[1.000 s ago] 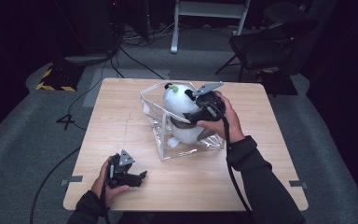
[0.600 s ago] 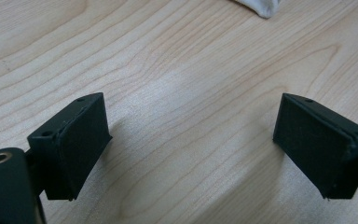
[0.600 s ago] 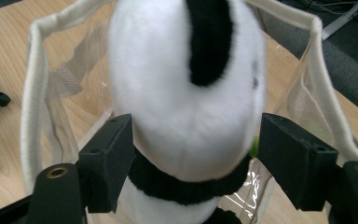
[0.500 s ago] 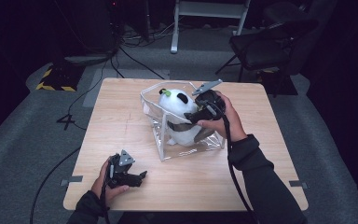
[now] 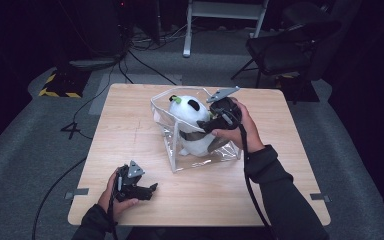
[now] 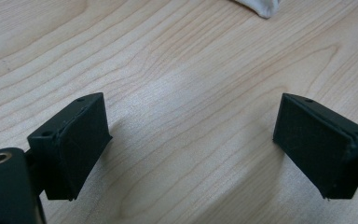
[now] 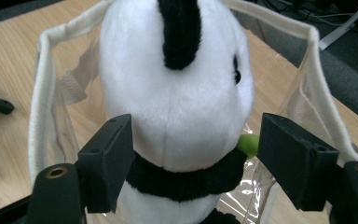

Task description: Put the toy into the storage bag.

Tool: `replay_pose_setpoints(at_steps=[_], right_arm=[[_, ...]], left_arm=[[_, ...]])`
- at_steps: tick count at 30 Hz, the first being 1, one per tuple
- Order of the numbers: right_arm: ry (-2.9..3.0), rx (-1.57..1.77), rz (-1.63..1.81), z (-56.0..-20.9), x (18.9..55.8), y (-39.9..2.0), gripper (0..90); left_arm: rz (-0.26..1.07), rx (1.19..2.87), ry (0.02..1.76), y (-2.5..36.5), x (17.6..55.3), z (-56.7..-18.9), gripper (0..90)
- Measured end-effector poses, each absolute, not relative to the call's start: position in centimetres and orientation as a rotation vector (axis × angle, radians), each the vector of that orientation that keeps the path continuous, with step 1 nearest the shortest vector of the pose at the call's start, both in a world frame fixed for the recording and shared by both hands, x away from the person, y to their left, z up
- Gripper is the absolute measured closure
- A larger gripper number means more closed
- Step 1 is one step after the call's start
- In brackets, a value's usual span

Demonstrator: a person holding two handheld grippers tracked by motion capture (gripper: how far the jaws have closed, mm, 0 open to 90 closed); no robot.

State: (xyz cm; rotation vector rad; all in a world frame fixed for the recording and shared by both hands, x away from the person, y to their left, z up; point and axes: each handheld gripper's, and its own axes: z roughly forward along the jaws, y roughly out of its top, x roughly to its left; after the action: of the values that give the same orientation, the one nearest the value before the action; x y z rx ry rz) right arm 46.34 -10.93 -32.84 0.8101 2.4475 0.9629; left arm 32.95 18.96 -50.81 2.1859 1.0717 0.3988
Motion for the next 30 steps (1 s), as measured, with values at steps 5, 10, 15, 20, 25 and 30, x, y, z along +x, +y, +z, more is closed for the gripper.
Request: replay_pose_setpoints(at_steps=[5,10,15,20,25,30], right_arm=[[2.429,0.816,1.004,-32.7,46.3,-11.4,24.8],[2.427,0.807,1.024,-32.6,46.3,-11.8,23.2],[2.406,0.803,1.021,-32.4,46.1,-12.4,22.1],[2.396,0.811,1.045,-32.2,46.1,-13.4,21.6],[2.384,0.825,1.037,-32.1,46.2,-14.1,21.2],[2.369,0.828,1.044,-31.9,46.0,-14.7,20.6]], left_arm=[[0.398,2.186,1.073,19.0,32.9,-50.8,10.5],[0.399,2.186,1.072,19.0,32.9,-50.8,10.6],[0.398,2.186,1.072,19.0,32.9,-50.8,10.5],[0.398,2.186,1.072,19.0,33.0,-50.8,10.5],[0.398,2.186,1.071,19.0,33.0,-50.8,10.5],[0.398,2.186,1.072,19.0,33.0,-50.8,10.5]])
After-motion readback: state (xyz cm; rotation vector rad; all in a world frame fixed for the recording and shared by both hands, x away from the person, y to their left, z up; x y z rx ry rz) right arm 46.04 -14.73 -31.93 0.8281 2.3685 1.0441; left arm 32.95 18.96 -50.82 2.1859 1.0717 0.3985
